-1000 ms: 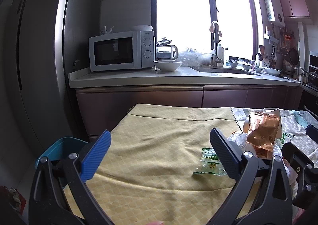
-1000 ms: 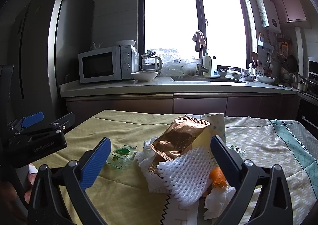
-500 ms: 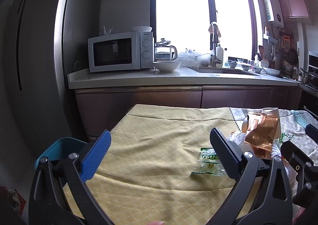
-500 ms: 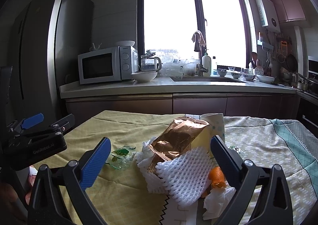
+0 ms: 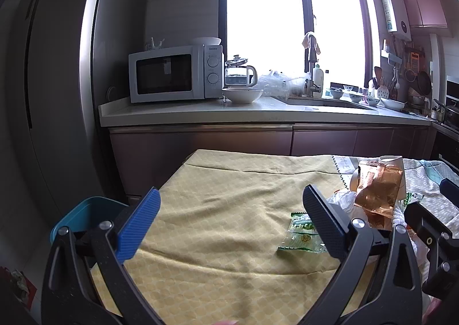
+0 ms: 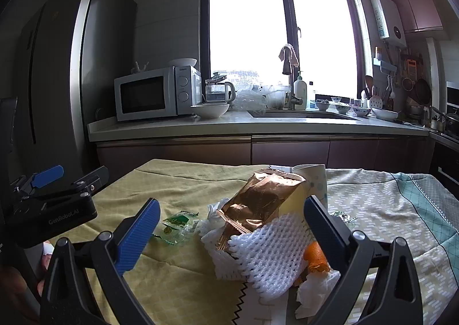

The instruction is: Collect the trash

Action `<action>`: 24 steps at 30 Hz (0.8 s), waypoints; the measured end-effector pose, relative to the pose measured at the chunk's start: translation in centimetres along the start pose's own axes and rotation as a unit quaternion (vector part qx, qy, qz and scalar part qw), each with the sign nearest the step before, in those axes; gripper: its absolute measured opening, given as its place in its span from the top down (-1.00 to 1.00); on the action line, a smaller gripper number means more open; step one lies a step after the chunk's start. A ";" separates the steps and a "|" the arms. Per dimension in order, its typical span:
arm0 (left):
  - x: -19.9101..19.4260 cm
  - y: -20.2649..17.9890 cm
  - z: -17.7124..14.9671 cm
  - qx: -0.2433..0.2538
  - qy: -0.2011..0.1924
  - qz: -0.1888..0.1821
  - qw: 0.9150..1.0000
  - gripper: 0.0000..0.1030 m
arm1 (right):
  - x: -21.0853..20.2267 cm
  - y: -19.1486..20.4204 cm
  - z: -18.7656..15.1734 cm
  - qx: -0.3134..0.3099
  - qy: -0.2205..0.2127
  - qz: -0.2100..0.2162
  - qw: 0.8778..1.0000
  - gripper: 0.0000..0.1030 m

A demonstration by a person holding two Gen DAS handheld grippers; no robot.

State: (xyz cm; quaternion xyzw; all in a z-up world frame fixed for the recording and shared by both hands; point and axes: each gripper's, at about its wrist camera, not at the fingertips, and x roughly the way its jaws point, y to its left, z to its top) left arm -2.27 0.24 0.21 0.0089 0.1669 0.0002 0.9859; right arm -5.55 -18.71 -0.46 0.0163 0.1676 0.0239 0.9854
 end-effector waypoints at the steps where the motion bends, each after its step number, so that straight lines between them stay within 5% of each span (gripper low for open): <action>1: 0.0 0.0 0.0 0.000 0.000 0.000 1.000 -0.90 | 0.0 0.0 0.0 0.000 0.000 0.000 1.000 -0.88; 24: -0.1 -0.1 -0.2 0.000 0.001 -0.003 1.000 -0.90 | 0.0 0.0 0.3 0.001 -0.001 0.003 1.000 -0.88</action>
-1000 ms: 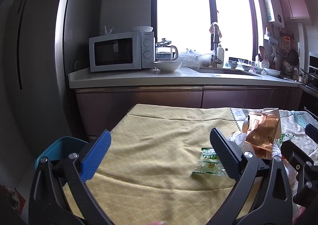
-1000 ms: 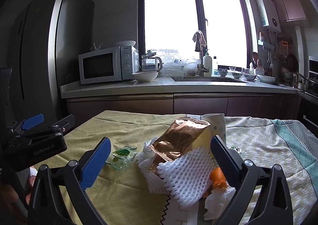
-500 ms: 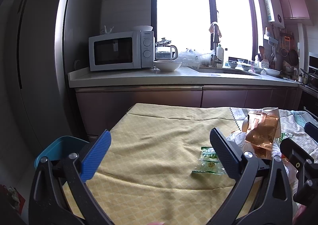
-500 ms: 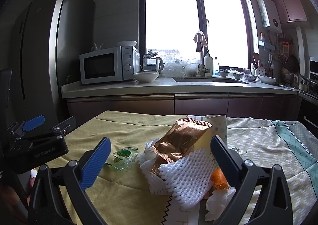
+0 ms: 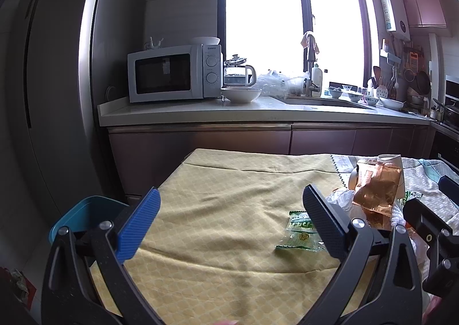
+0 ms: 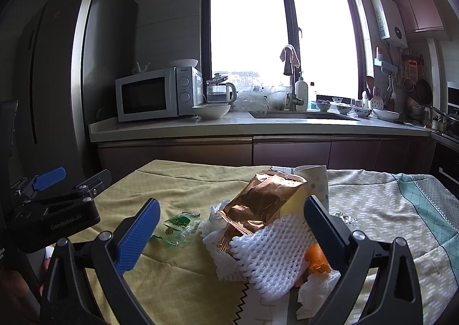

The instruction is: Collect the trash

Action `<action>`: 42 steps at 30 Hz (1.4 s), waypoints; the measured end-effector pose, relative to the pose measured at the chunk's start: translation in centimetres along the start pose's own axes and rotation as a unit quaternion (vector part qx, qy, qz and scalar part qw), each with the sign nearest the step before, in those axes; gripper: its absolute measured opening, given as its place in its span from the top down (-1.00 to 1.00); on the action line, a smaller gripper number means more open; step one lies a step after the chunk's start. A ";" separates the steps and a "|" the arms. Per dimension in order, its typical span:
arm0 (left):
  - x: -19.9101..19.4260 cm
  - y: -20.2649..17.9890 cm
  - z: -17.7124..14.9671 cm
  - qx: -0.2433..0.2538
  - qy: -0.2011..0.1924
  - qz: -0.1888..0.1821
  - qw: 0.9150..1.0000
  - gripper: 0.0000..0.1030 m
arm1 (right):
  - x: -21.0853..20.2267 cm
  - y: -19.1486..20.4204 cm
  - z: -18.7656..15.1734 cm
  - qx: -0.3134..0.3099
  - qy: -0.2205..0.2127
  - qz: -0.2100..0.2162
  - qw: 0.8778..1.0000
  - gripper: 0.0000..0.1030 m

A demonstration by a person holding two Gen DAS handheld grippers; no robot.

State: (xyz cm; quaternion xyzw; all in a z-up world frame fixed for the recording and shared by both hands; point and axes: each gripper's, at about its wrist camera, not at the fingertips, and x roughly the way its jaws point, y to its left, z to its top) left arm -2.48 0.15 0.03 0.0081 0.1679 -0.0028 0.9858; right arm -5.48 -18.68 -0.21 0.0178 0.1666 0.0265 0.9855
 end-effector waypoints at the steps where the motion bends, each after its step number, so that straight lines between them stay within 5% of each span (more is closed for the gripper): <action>1: 0.0 0.0 0.0 0.000 0.000 0.000 1.000 -0.90 | 0.0 0.0 0.0 0.000 0.001 0.000 1.000 -0.88; 29: 0.5 -0.5 -0.5 0.006 0.010 -0.012 1.000 -0.90 | 0.4 -0.5 -0.7 0.004 0.008 0.006 1.000 -0.88; 42: 1.7 -2.0 -0.7 0.019 0.045 -0.075 0.996 -0.90 | 0.7 -3.0 -1.2 0.013 0.031 -0.010 0.999 -0.88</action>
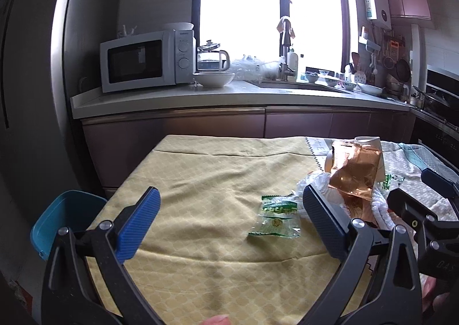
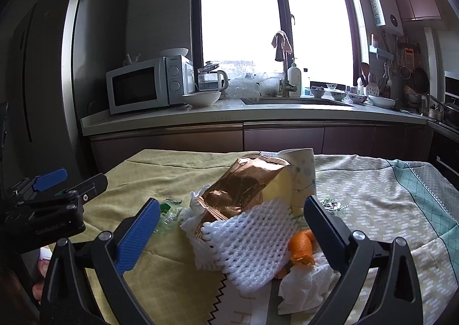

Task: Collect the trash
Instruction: 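Grasp the copper wrapper with the left tool while the right tool grasps the white foam net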

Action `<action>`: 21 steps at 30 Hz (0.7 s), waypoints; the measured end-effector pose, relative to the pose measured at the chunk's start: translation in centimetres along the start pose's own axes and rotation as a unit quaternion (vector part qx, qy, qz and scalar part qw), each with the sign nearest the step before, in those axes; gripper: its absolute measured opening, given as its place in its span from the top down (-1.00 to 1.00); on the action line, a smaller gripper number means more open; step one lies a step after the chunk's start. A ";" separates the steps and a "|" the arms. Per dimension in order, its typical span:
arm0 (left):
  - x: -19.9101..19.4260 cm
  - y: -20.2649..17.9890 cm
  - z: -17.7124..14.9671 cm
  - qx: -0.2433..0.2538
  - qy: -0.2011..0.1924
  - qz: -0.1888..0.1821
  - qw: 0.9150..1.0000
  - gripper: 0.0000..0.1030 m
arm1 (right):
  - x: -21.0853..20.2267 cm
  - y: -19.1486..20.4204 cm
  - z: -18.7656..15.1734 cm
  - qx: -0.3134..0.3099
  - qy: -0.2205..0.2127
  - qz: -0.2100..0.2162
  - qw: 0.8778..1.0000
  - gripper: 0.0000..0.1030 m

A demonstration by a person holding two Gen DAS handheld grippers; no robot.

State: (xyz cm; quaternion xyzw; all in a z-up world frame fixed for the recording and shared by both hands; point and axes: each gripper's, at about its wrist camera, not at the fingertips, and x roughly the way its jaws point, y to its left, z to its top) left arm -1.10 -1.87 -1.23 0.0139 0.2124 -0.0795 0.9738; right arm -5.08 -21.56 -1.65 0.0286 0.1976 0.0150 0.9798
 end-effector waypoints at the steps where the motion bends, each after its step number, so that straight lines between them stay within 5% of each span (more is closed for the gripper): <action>1: 0.3 -0.2 0.0 0.001 0.008 -0.009 1.000 -0.90 | 0.0 -0.3 0.0 0.002 0.002 -0.002 1.000 -0.88; 11: 3.8 -2.0 -0.4 0.042 0.075 -0.048 0.995 -0.88 | 1.0 -0.8 -1.1 -0.018 0.049 0.021 0.998 -0.80; 18: 7.0 -2.9 -1.4 0.062 0.141 -0.073 0.985 -0.50 | 2.8 -0.3 -2.5 -0.023 0.104 0.035 0.994 -0.14; 21: 8.1 -2.9 -1.9 0.060 0.163 -0.085 0.981 -0.19 | 3.2 -0.4 -2.8 -0.019 0.118 0.041 0.992 0.11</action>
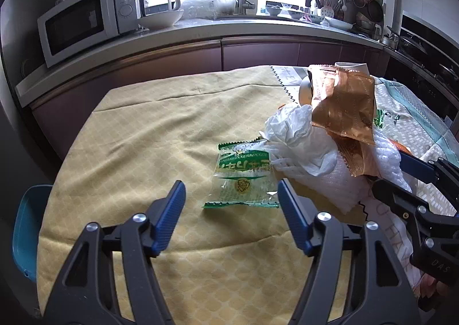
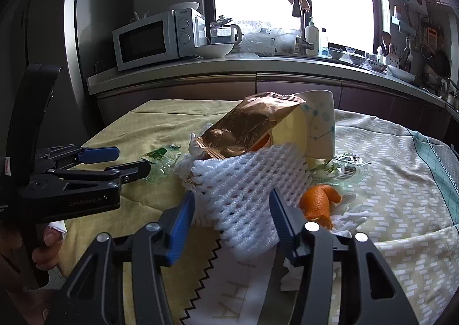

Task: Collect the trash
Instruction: 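Grasp the copper wrapper with the left tool while the right tool grasps the white foam net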

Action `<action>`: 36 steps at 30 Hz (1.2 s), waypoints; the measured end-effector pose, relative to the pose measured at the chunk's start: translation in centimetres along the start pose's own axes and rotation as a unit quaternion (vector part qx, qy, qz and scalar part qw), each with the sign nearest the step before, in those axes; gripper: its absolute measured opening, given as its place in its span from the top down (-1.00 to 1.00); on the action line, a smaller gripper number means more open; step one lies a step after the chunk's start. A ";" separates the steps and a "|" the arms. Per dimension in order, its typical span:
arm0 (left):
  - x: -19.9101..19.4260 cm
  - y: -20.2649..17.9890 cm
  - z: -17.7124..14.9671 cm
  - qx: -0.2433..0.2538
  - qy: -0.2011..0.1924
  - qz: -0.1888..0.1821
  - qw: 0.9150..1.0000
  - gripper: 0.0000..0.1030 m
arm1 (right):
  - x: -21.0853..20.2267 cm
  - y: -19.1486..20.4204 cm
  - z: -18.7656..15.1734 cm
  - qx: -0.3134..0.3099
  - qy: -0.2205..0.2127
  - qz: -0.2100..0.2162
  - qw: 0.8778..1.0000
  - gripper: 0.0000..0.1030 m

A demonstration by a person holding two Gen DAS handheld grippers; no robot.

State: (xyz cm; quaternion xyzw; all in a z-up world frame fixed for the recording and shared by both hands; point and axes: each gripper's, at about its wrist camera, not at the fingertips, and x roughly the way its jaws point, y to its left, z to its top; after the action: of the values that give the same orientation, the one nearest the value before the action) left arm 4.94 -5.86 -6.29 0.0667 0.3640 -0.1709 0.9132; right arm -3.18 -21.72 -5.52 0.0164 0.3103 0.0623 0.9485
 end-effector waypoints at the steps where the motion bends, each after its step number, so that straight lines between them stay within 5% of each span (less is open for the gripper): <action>1: 0.4 0.1 0.0 -0.003 0.007 -0.005 1.000 -0.13 | 0.0 -0.1 0.0 0.001 0.003 0.004 1.000 0.15; 8: 1.6 1.2 -0.3 -0.022 0.027 -0.034 0.999 0.77 | -0.6 -0.3 0.2 -0.003 0.003 0.029 1.000 0.59; 13: 0.7 1.9 -0.4 -0.037 0.017 -0.044 0.998 0.98 | -2.1 -0.3 0.6 -0.012 -0.008 0.037 0.999 0.72; 30: -3.5 3.7 -0.9 -0.032 -0.023 -0.077 0.996 0.97 | -8.6 0.2 3.9 -0.018 -0.068 0.096 0.993 0.76; 36: -4.2 1.3 -1.0 -0.005 -0.031 -0.160 0.987 0.20 | -8.3 -0.6 3.8 0.002 -0.068 0.112 0.991 0.76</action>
State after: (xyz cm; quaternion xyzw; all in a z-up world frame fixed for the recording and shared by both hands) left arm 1.95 -3.29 -4.17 -0.0025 0.3421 -0.3148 0.8854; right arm -7.55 -23.39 2.38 0.0571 0.2415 0.1662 0.9544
